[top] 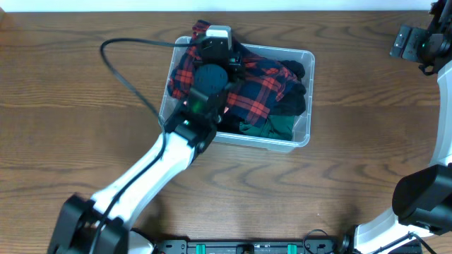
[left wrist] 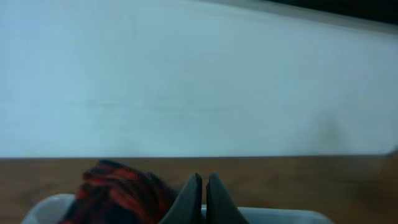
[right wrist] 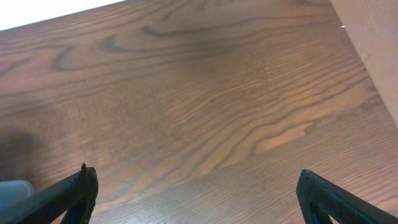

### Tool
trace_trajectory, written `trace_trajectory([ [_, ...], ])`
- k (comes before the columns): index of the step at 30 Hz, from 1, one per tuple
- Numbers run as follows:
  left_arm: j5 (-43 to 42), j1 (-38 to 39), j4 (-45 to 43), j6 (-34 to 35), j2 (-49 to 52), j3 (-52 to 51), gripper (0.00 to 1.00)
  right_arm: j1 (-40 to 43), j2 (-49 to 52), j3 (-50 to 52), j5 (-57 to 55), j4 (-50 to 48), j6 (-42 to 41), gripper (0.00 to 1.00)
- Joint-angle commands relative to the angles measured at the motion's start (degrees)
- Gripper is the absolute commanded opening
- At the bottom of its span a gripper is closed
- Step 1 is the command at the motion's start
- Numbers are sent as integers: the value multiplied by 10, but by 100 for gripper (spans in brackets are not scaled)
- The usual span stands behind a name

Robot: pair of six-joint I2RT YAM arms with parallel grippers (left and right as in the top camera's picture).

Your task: Pack container

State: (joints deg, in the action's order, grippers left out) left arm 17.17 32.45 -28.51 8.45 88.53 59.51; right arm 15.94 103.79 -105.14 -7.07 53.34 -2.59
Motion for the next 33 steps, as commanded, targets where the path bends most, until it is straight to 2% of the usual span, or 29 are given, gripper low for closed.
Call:
trace_trajectory([
  [1,18,-34,-33,-59,40,5,6,3,5,3,0,1,-8,99],
  [4,8,-66,-92,-58,68,5,6,3,5,3,0,1,-8,99],
  [8,-51,-96,-143,-58,80,5,6,3,5,3,0,1,-8,99],
  [12,-63,-103,-137,-59,80,19,6,3,5,3,0,1,-8,99],
  [15,-92,-103,-49,-59,79,61,6,3,5,3,0,1,-8,99],
  [18,-129,-103,129,-59,79,151,6,3,5,3,0,1,-8,99],
  [22,-134,-103,341,-84,79,299,6,3,5,3,0,1,-8,99],
  [26,-136,-103,412,-107,79,363,6,3,5,3,0,1,-8,99],
  [33,-138,-103,415,-158,105,366,6,3,5,3,0,1,-8,99],
])
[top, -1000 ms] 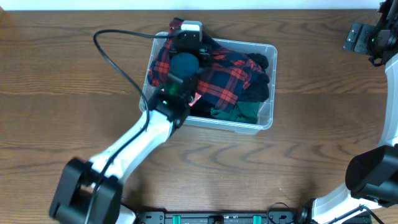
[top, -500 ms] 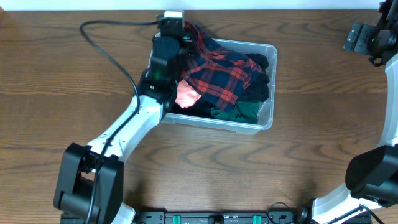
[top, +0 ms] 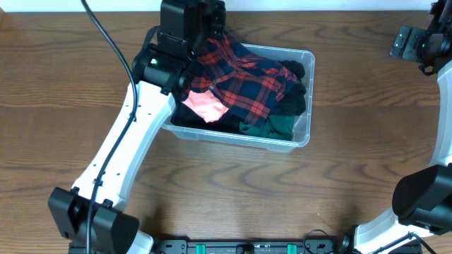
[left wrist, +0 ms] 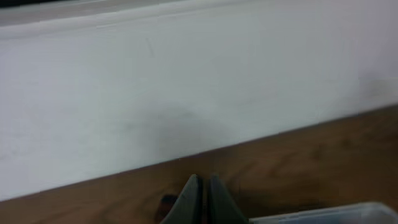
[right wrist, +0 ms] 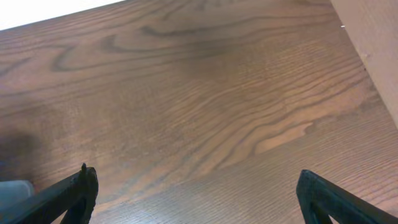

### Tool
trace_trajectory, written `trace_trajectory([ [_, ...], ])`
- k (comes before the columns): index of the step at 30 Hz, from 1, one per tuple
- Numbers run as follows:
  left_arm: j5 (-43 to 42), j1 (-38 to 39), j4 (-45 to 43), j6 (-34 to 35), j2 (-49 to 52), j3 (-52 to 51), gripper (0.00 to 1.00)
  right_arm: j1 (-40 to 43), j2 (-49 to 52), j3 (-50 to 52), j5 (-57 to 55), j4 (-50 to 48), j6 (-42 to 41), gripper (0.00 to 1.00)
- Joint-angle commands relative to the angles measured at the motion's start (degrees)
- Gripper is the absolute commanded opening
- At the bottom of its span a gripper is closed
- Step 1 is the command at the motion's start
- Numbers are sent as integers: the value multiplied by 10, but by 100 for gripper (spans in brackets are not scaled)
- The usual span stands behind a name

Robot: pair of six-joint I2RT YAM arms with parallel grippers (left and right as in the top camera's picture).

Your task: Pack container

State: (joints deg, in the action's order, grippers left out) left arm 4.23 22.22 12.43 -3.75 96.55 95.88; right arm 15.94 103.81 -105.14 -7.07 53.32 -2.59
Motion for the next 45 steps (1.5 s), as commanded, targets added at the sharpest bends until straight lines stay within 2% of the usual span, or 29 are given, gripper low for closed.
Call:
trace_trajectory([
  [1,-9,-1,7,-35,33,2,6,3,5,3,0,1,-8,99],
  [17,-36,-20,22,-33,147,3,6,3,5,3,0,1,-8,99],
  [22,-36,-36,77,-33,183,3,6,3,5,3,0,1,-8,99],
  [27,-36,-37,162,-30,176,3,6,3,5,3,0,1,-8,99],
  [35,-36,-34,283,23,163,2,6,3,5,3,0,1,-8,99],
  [40,-37,-34,304,56,165,-17,6,3,5,3,0,1,-8,99],
  [45,-37,-34,304,62,177,-35,6,3,5,3,0,1,-8,99],
])
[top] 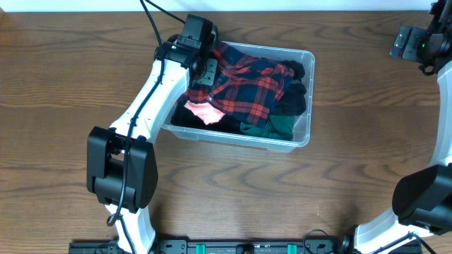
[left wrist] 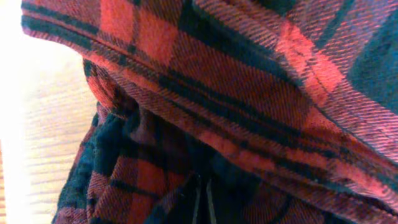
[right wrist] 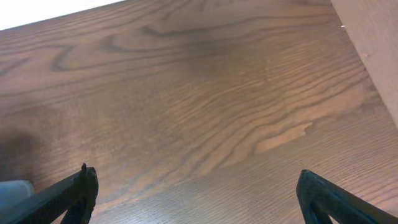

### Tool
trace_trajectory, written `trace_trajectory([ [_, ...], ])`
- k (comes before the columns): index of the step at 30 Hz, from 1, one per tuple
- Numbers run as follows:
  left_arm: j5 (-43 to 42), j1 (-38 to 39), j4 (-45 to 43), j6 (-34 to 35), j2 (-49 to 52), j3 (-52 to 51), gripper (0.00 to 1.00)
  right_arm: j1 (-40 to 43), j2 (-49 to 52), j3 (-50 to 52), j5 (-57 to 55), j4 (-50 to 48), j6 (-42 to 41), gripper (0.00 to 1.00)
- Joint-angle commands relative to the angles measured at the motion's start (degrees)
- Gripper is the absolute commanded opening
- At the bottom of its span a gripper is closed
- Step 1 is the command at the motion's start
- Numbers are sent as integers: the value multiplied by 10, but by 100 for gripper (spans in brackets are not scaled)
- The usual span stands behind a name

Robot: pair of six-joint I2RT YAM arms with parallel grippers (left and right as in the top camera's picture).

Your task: Pack container

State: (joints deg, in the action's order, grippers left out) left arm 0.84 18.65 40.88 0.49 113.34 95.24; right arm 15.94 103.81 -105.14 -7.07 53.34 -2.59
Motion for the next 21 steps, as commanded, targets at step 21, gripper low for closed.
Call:
trace_trajectory([
  [21,-3,4,-89,46,-123,-11,6,3,5,3,0,1,-8,99],
])
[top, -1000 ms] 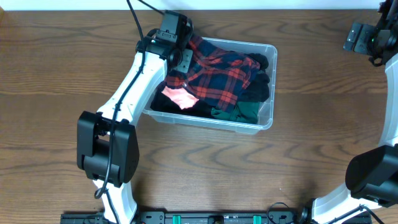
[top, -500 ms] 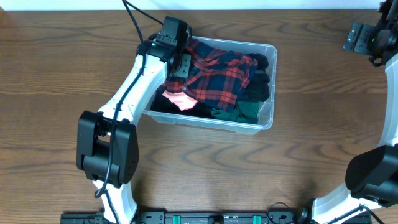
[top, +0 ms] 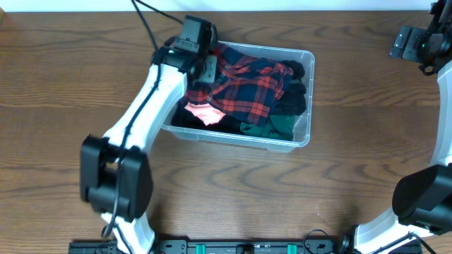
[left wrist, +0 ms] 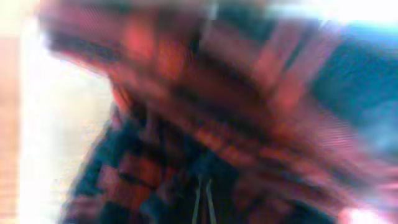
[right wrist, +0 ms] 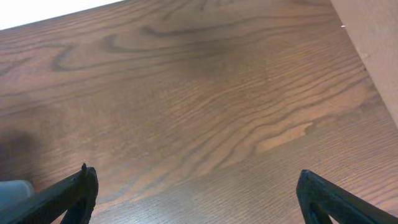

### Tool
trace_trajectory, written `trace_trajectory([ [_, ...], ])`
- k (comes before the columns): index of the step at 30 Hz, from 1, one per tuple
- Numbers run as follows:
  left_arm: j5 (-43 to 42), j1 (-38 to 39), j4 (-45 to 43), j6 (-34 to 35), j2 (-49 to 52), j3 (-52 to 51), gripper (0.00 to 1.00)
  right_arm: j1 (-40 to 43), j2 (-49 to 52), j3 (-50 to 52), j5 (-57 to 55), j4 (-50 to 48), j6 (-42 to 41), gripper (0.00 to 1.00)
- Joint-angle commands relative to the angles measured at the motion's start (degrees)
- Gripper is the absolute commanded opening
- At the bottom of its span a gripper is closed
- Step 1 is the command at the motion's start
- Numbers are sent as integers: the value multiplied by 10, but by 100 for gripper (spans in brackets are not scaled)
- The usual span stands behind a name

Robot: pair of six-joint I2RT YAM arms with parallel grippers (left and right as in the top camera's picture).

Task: Pack container
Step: 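Press the plaid shirt down into the container with the left gripper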

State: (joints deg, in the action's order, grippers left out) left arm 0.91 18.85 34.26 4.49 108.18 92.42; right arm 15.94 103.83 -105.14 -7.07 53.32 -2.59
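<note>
A clear plastic container (top: 308,134) stands mid-table, full of clothes. On top lies a red and navy plaid shirt (top: 247,88), with a pink cloth (top: 205,111) at its left, a green garment (top: 272,127) at the front and black fabric (top: 293,99) at the right. My left gripper (top: 203,70) is down in the container's back-left corner. The blurred left wrist view shows it (left wrist: 201,199) shut, tips against the plaid shirt (left wrist: 249,124); I cannot tell if fabric is pinched. My right gripper (right wrist: 194,186) is open over bare wood.
My right arm (top: 413,39) sits at the far right back corner of the wooden table (top: 63,127). A black cable (top: 152,13) runs off the back edge from the left arm. A pale wall (right wrist: 373,37) edges the table at the right.
The left wrist has shifted slightly at the container's back-left corner, and its view is now motion-blurred. The clothes lie as before. The right arm has not moved.
First my left gripper was shut over the container's back-left part, with the arm lying across the clothes. Then it stood raised at the back-left corner, the plaid shirt drawn toward it and the pink cloth uncovered. Later it was down against the plaid, where it remains.
</note>
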Motion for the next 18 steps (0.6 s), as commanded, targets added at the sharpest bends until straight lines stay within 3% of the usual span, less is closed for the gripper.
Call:
trace_trajectory([
  [1,-3,2,-37,6,-86,17,6,3,4,3,0,1,-8,99],
  [8,-8,3,-83,6,-92,16,6,3,4,3,0,1,-8,99],
  [14,-79,6,-82,8,-4,16,6,3,4,3,0,1,-8,99],
  [18,-84,17,-47,35,74,16,6,3,4,3,0,1,-8,99],
])
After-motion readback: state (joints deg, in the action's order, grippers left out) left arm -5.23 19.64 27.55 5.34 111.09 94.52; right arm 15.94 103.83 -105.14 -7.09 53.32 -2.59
